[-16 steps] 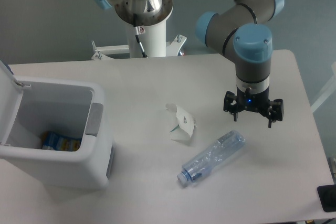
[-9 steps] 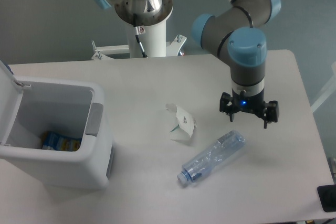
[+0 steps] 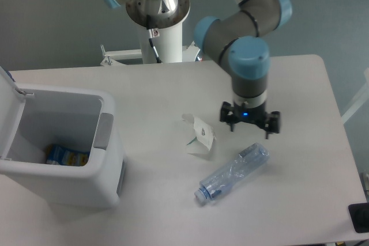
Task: Place the trash in the trash can
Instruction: 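Move the gripper over the crumpled white paper and lower it, then close the gripper on the white paper and lift it, then carry the paper over the white bin and open the gripper, then move the gripper to the clear plastic bottle and lower around it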
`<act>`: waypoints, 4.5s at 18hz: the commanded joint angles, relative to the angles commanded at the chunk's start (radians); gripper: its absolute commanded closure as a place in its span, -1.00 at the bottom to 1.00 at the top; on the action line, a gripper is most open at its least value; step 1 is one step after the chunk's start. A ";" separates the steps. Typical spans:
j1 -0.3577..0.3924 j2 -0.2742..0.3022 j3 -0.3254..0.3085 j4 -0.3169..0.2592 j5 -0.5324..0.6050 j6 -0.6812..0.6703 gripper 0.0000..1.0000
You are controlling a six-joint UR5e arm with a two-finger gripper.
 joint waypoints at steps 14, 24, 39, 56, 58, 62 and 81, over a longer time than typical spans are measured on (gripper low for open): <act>-0.055 -0.017 -0.101 0.086 -0.064 -0.072 -0.12; -0.040 -0.001 -0.075 0.054 -0.077 -0.067 1.00; 0.018 0.114 0.325 -0.051 -0.768 -0.645 1.00; -0.186 0.207 0.277 -0.014 -0.808 -0.730 -1.00; -0.186 0.180 0.290 -0.009 -0.804 -0.730 -1.00; -0.092 0.073 0.297 0.060 -0.714 -0.617 -1.00; -0.060 -0.205 0.271 0.120 -0.241 -0.054 -1.00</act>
